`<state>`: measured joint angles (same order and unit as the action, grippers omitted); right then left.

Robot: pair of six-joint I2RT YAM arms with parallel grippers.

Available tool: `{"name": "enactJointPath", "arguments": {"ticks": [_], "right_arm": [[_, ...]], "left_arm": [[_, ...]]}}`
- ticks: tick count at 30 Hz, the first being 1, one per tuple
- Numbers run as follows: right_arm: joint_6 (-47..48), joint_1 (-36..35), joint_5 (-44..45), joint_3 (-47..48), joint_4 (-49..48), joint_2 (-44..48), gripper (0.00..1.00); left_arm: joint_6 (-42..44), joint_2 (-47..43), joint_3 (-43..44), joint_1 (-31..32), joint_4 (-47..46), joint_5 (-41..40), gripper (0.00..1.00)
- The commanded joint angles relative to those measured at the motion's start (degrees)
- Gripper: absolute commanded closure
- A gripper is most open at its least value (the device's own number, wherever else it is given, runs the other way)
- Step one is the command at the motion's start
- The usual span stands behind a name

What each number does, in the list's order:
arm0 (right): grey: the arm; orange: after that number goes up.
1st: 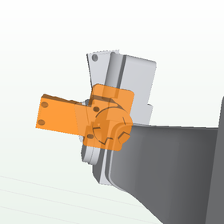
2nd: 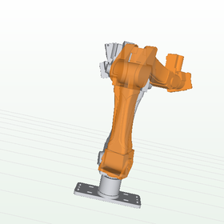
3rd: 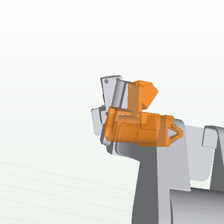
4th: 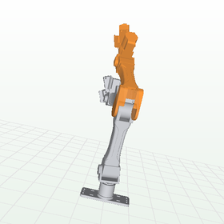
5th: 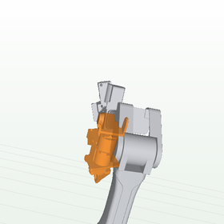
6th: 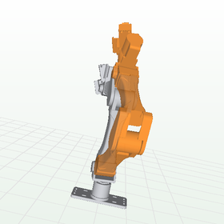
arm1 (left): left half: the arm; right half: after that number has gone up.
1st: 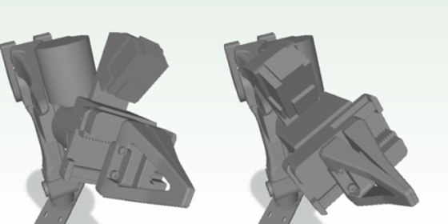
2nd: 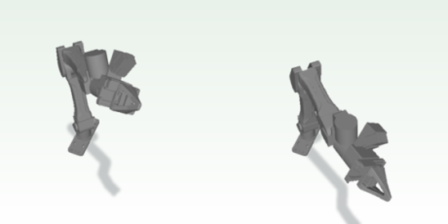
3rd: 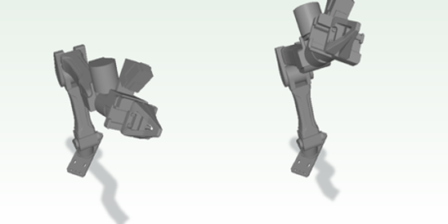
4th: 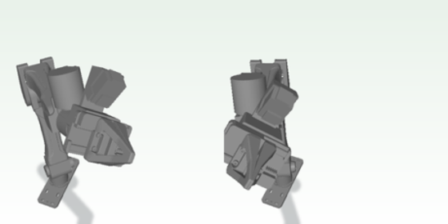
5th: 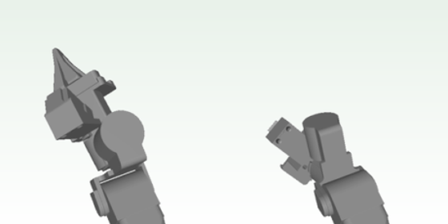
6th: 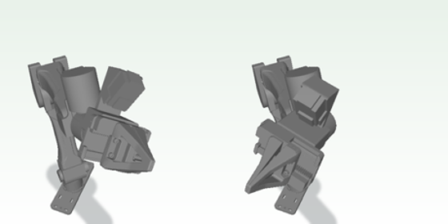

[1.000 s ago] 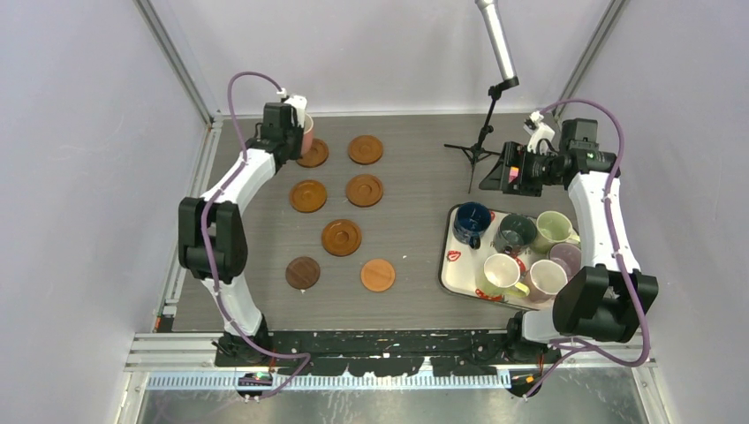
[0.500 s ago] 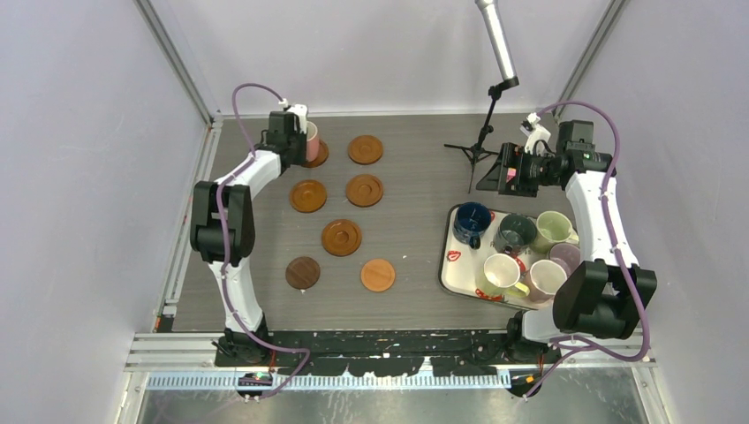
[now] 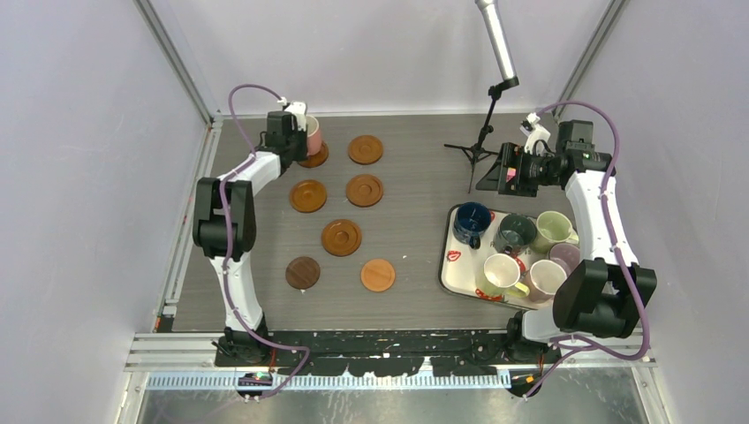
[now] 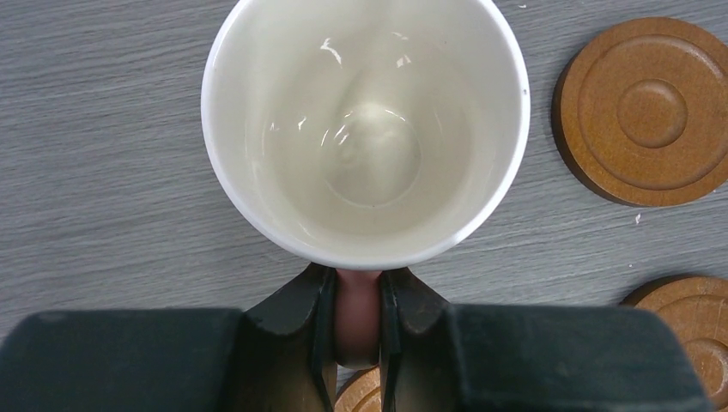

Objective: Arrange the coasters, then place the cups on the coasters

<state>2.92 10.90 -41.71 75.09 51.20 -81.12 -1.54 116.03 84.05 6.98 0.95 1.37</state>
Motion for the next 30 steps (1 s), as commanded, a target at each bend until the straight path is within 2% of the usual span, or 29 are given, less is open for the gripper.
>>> {"name": "enactJointPath", "arguments": {"ticks": [1, 12, 28, 30], "right_arm": [[0.68, 0.0, -1.17, 0.75, -1.4, -0.34, 0.16], [0.6, 0.0, -1.02, 0.89, -1.45, -0.45, 0.16], [0.42, 0.03, -1.08, 1.07, -1.36, -0.27, 0.16], [0.44, -0.06, -0.84, 1.07, -1.29, 0.02, 0.16]], "left_arm": [[-0.09, -0.44, 2.09, -0.26, -8.44, 0.94, 1.0], [1.01, 1.07, 2.01, -0.3, -8.11, 0.3, 0.99], [1.25, -2.3, 0.33, -0.3, -5.47, 0.06, 0.55], [1.28, -3.33, -0.2, -0.26, -5.24, 0.03, 0.43]]}}
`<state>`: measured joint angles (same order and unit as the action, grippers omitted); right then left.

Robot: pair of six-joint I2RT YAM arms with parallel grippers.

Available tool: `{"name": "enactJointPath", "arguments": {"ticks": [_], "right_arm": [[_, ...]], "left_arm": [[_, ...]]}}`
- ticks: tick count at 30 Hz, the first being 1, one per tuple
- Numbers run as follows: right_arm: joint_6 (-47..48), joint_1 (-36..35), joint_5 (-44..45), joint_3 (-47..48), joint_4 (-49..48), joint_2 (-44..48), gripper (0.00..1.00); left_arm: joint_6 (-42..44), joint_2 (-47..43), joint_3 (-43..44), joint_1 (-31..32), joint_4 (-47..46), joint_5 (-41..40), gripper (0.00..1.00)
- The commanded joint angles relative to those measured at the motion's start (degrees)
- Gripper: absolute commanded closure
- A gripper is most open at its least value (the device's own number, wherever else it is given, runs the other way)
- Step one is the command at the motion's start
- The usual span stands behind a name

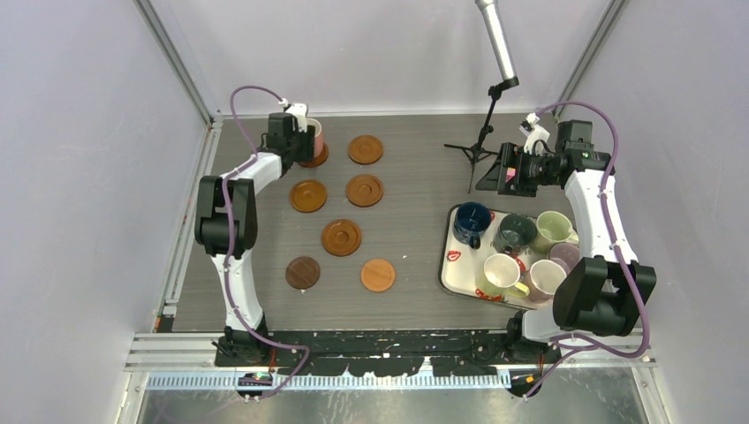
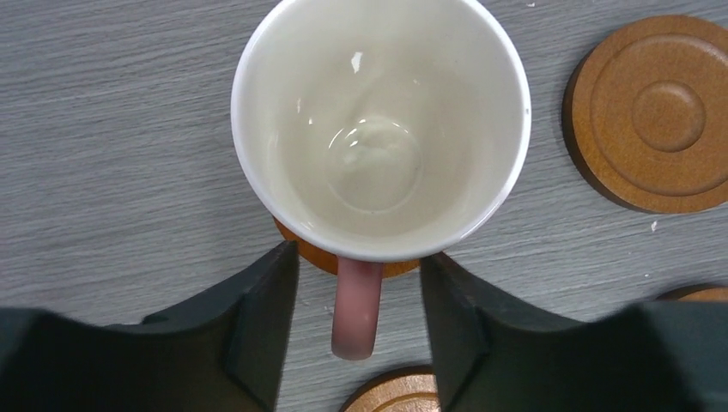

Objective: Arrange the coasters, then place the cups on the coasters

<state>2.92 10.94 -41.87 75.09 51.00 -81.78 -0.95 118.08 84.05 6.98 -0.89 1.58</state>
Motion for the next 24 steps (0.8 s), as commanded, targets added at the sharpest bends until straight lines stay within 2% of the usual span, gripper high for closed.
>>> {"name": "enactJointPath", "arguments": {"ticks": [1, 3, 9, 15, 17, 19, 24], "right_arm": [[0.55, 0.0, -0.55, 1.1, -1.04, 0.8, 0.16], [0.89, -0.05, -0.29, 1.34, -0.38, 1.08, 0.16], [2.98, -0.02, 1.61, 2.08, 2.16, 2.25, 0.16], [5.39, -0.02, 4.99, 2.87, 5.26, 2.97, 0.16], [5.16, -0.04, 6.55, 2.79, 5.23, 3.23, 0.16], [4.2, 0.03, 7.94, 2.86, 4.63, 3.37, 0.16], [-0.23, 2.4, 12.17, 6.19, 4.13, 1.45, 0.13]], "left_arm": [[0.73, -5.93, -0.4, -0.29, -3.09, -0.17, 0.38], [0.69, -7.29, -0.61, -0.24, -2.21, -0.6, 0.28], [0.69, -13.87, -0.99, -0.48, 3.05, -1.01, 0.13], [3.54, -23.21, 0.27, 1.1, 15.9, 6.82, 0.03], [3.91, -26.23, -1.09, 4.18, 19.54, 7.07, 0.03], [3.63, -29.61, -4.75, 8.95, 19.16, 5.14, 0.03], [1.23, -33.5, -10.09, 26.06, 17.06, -7.45, 0.03]]}}
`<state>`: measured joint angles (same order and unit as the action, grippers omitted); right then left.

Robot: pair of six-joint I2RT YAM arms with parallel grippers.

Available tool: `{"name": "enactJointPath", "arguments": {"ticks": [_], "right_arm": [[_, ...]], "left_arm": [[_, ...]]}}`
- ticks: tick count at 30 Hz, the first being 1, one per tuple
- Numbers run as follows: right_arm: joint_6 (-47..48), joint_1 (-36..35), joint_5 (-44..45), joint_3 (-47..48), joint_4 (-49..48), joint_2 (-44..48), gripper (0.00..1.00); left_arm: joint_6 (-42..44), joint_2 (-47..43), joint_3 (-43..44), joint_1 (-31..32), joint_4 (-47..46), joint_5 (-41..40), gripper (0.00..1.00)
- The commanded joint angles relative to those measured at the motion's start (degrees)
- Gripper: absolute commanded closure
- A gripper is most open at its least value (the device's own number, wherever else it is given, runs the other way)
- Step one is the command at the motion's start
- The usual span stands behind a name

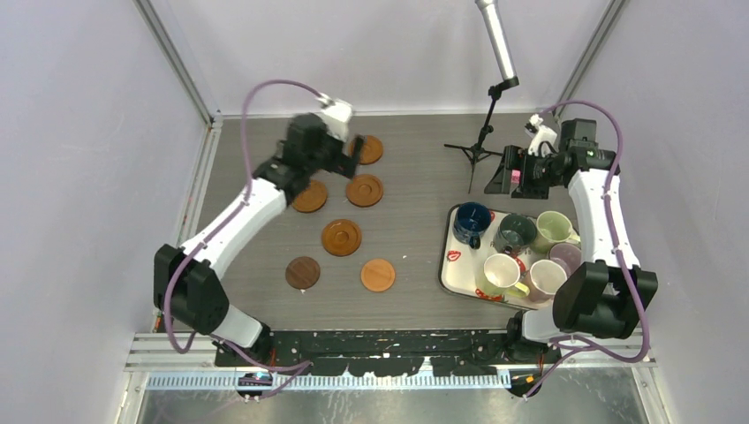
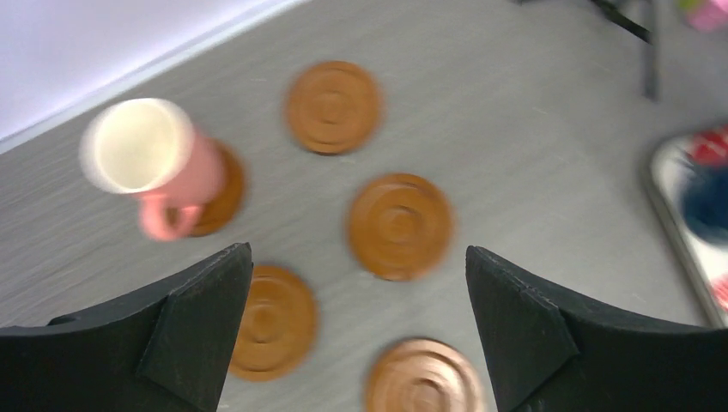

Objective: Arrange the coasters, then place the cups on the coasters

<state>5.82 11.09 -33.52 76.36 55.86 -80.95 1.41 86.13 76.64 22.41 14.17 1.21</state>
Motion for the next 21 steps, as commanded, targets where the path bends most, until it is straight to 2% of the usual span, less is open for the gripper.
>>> {"name": "enactJointPath", "arguments": {"ticks": [1, 6, 12, 15, 21], "right_arm": [[-3.9, 3.55, 2.6, 5.6, -0.92, 0.21, 0.13], [-4.97, 8.58, -0.44, 5.68, -1.57, -0.64, 0.12], [-4.46, 10.13, -1.41, 2.8, -2.84, -0.18, 0.12], [-4.33, 10.1, -1.98, 1.7, -2.89, -0.07, 0.12], [-4.31, 10.11, -3.43, 0.34, -3.46, 0.76, 0.12]], "left_arm": [[-2.76, -1.26, -2.57, 13.99, 1.87, -9.18, 0.03], [-7.3, 5.01, 3.29, 28.89, 5.47, -19.37, 0.0], [-11.94, 15.11, 12.05, 42.07, 8.13, -31.47, 0.0], [-14.36, 19.02, 15.21, 45.66, 8.67, -33.54, 0.0], [-22.55, 25.31, 21.79, 47.58, 10.13, -30.28, 0.0]]}}
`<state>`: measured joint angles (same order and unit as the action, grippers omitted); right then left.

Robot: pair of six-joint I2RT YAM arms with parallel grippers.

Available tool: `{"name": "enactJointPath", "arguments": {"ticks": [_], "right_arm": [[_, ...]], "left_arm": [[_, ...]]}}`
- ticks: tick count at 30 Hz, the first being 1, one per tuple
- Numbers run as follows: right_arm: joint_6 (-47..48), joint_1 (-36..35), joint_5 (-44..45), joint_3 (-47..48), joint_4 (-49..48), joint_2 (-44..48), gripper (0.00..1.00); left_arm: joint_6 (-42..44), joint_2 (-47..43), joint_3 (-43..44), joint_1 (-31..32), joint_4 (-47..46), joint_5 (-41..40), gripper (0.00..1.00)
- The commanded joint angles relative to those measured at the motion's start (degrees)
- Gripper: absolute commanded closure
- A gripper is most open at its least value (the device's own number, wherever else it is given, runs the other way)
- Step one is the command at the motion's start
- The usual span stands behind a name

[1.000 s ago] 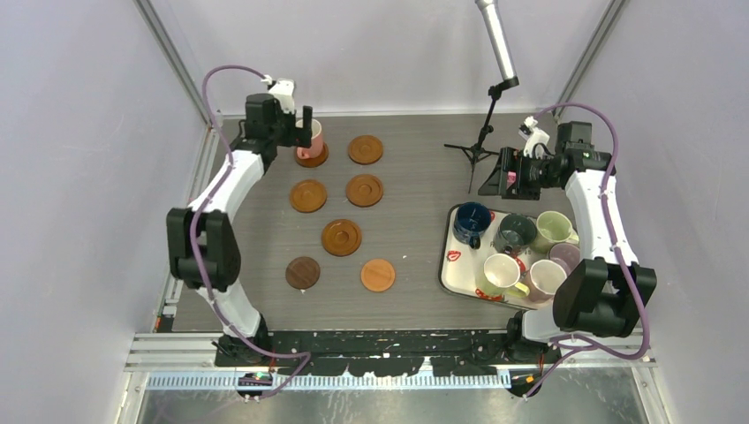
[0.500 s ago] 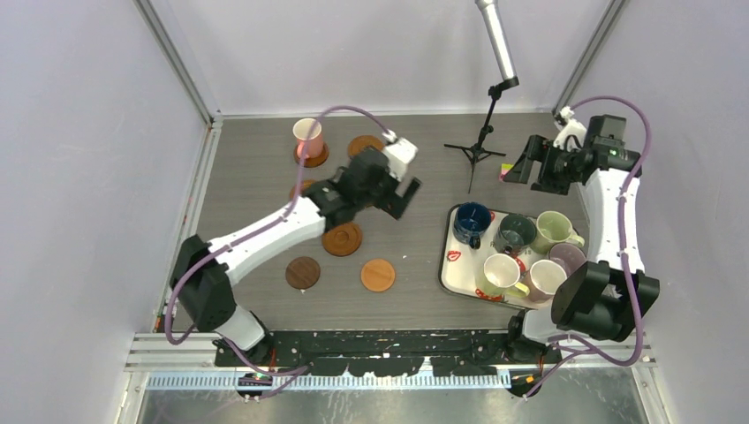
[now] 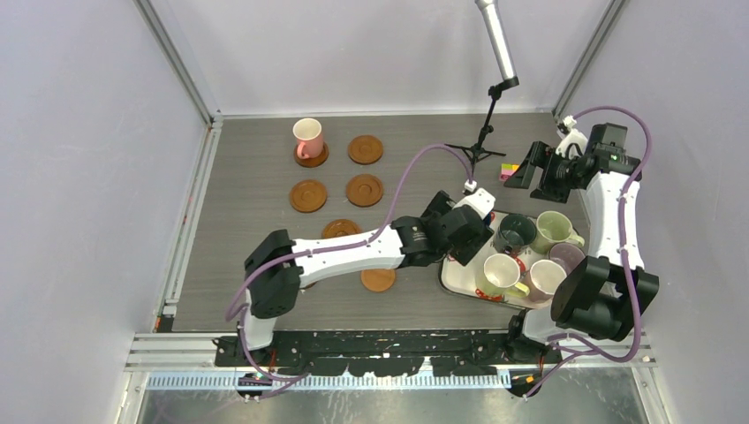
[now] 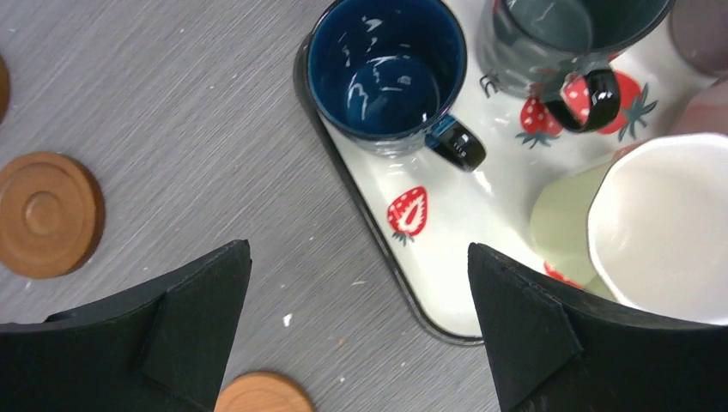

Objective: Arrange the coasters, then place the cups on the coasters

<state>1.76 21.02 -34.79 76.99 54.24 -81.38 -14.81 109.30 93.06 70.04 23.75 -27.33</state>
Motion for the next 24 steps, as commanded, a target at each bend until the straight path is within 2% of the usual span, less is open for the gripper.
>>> {"name": "enactJointPath", "arguments": {"ticks": [1, 6, 17, 24], "right_arm": [[-0.26, 0.21, -2.21, -0.41, -2.0, 1.29, 0.12], [-0.06, 0.25, -2.05, -0.58, -2.38, 1.23, 0.12], [-0.03, 0.43, -2.21, -0.13, -2.51, 1.76, 0.12], [0.48, 0.78, -1.74, -0.42, -2.66, 2.01, 0.12]], "left_arm": [[-6.63, 3.0, 6.42, 0.34, 0.29, -1.38, 0.0], [-7.68, 7.38, 11.03, 1.73, -0.63, -1.29, 0.0], [-8.22, 16.36, 18.18, 1.84, 1.6, -6.47, 0.01], [-9.2, 19.5, 20.65, 0.19, 3.67, -7.82, 0.05]]}}
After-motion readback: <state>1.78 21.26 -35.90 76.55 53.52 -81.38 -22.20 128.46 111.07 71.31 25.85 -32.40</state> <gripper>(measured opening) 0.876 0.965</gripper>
